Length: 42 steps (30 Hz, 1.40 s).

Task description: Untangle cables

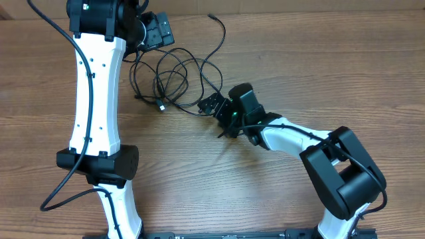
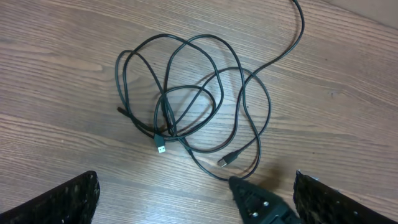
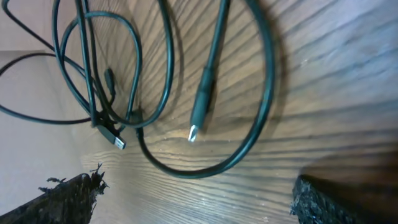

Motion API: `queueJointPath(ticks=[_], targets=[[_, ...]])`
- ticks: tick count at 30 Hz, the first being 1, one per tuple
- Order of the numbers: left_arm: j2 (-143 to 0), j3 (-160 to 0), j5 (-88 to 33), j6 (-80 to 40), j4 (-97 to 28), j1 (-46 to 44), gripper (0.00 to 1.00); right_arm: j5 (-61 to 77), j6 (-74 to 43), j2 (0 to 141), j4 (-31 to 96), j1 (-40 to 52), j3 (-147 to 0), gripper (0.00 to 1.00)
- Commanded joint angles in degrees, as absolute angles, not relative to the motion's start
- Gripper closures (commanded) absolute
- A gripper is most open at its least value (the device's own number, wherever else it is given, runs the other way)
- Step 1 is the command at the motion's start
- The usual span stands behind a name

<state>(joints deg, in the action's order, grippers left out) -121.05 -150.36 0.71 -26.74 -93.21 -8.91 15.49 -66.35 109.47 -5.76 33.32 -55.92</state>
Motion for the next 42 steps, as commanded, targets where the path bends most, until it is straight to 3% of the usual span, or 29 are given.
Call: queueJointPath(ticks=[1,4,10,23,34,42], targets=[[-121.4,-150.4,1.5,-25.7,-93.1,-8.6,0.0,11.1,-70.7,111.1,-5.9,34.3,-56.2,0.0],[-121.4,-150.4,1.5,-25.7,-93.1,-8.6,0.0,8.4,-75.0,112.1,-6.1,34.6,-56.2,0.0],[-121.4,-150.4,1.5,-25.7,-93.1,-8.6,0.0,6.9,-76.9,116.3,-12.3,34.7,-56.3,0.1],[-121.4,-150.4,1.5,-25.7,-93.1,-8.6,0.0,7.1,-76.9,117.7,-13.6,34.7,-56.3,0.96],[-121.4,-150.4,1.5,-25.7,-93.1,-8.6,0.01,14.7,-75.4,116.3,-12.1,31.5,-56.3,0.96],[-121.4,-150.4,1.5,-25.7,-93.1,-8.6,0.0,24.6,-71.5,104.0,-13.5,22.6,-56.3,0.96]])
